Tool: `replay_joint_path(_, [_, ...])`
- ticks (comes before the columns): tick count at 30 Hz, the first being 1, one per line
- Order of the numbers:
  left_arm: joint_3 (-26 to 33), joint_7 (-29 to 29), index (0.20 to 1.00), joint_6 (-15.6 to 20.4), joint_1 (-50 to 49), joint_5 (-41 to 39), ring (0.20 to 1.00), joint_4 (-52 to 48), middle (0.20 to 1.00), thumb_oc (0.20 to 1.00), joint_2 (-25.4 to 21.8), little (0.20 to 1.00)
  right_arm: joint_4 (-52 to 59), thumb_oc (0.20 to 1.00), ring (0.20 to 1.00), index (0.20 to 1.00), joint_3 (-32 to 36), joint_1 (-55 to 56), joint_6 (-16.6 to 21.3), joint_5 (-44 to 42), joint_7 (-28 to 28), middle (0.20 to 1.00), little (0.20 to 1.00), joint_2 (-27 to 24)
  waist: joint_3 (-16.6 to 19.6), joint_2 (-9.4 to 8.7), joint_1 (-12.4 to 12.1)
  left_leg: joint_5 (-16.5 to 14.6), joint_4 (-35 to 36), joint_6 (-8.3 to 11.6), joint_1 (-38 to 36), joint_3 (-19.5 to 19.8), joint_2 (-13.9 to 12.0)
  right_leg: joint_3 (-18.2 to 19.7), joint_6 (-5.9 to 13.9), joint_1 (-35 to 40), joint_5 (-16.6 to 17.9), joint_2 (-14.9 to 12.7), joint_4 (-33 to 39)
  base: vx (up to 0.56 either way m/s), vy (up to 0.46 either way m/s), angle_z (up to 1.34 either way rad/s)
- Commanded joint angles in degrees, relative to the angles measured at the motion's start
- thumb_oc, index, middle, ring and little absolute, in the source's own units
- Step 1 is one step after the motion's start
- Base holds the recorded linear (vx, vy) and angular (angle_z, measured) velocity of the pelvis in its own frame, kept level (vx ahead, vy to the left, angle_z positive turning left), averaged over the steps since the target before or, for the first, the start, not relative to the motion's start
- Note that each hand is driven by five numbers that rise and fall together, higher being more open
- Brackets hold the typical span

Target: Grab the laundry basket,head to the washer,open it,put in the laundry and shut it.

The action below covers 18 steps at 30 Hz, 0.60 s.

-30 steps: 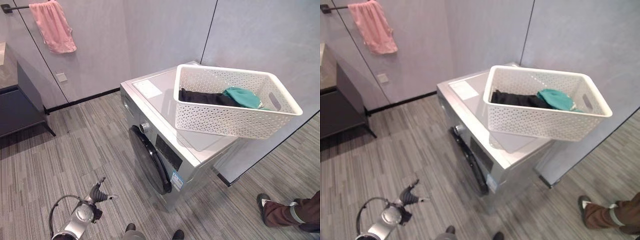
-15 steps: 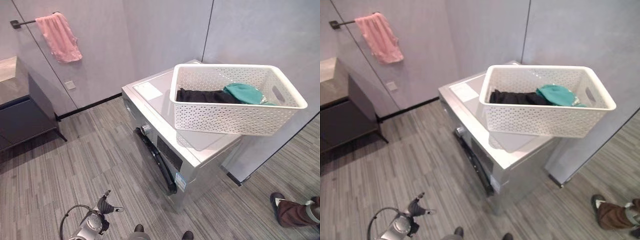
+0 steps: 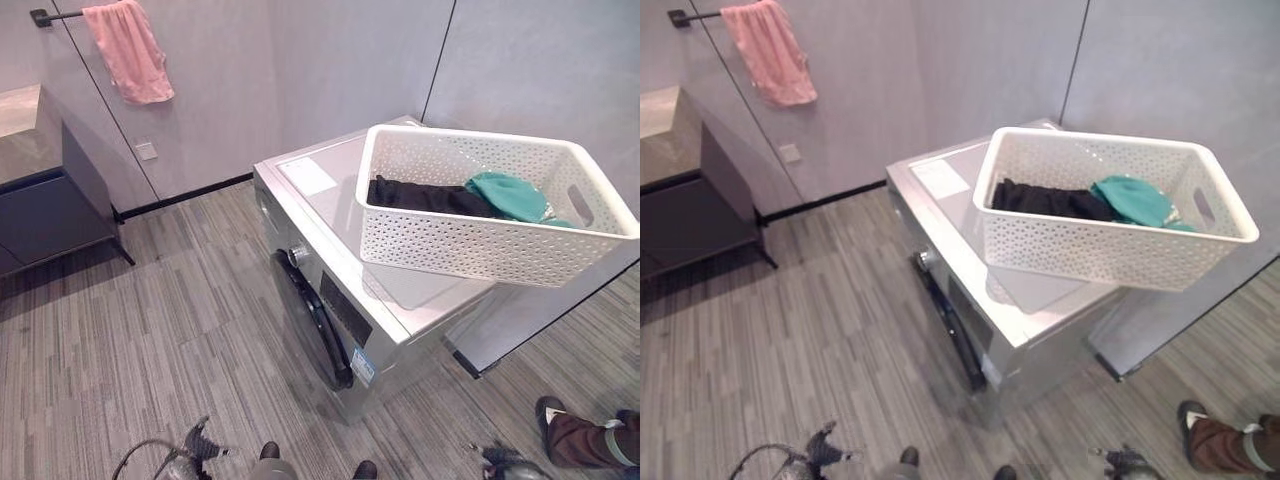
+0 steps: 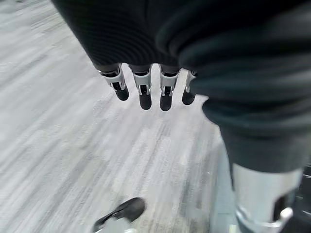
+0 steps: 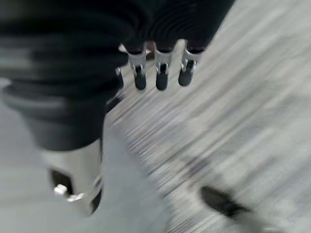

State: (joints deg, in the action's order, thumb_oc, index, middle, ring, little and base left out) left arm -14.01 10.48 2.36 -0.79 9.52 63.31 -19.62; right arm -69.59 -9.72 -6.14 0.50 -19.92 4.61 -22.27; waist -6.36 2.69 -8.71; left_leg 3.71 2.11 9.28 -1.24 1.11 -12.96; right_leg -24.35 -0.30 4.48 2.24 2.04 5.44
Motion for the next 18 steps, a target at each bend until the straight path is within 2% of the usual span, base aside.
replay_joint_path(1, [2.1, 1.6, 1.000, 2.2, 2.2, -3.9, 1.000, -0.4, 1.000, 1.000, -1.8, 1.000, -0.8, 1.000, 1.000, 1.000, 2.4, -2.2, 2.6, -1.6, -1.6, 1.000, 1.000, -1.2, -0.4, -2.97, -1.0, 6.6, 1.0, -0.14, 2.2, 2.7, -0.9, 1.9, 2.89, 3.1, -7.2, -4.8, -0.4, 0.02, 0.065, 0.11])
replay_joint_path(5, [5.0, -0.5, 1.000, 3.9, -0.7, -8.1, 1.000, -2.7, 1.000, 1.000, -1.8, 1.000, 1.3, 1.000, 1.000, 1.000, 5.2, 1.1, 4.1, -6.3, -4.0, 1.000, 1.000, -0.1, 0.1, -3.09, -0.9, 5.0, 1.6, -0.62, 2.0, 2.9, 0.1, 1.4, 3.38, 3.2, -6.9, -5.7, -0.4, 0.02, 0.064, 0.11])
replay_joint_path(9, [4.8, -1.6, 1.000, 4.3, -1.4, -8.7, 1.000, -2.9, 1.000, 1.000, -1.7, 1.000, 1.7, 1.000, 1.000, 1.000, 7.7, 1.8, 4.8, -8.9, -3.9, 1.000, 1.000, -0.5, 0.5, -3.04, -0.6, 4.1, 2.0, -0.98, 1.7, 3.1, 0.6, 1.4, 3.64, 3.3, -6.8, -6.2, -0.4, 0.01, 0.033, 0.02])
replay_joint_path(18, [4.5, -2.4, 1.000, 4.9, -2.1, -9.6, 1.000, -3.5, 1.000, 1.000, -1.3, 1.000, 4.1, 1.000, 1.000, 1.000, 6.8, 3.8, 5.2, -9.5, -4.6, 1.000, 1.000, 1.1, 1.5, -2.95, 0.5, 3.3, 2.6, -1.54, 1.2, 2.8, 1.5, 1.7, 4.03, 3.1, -6.4, -7.0, -0.4, 0.00, 0.024, 0.03])
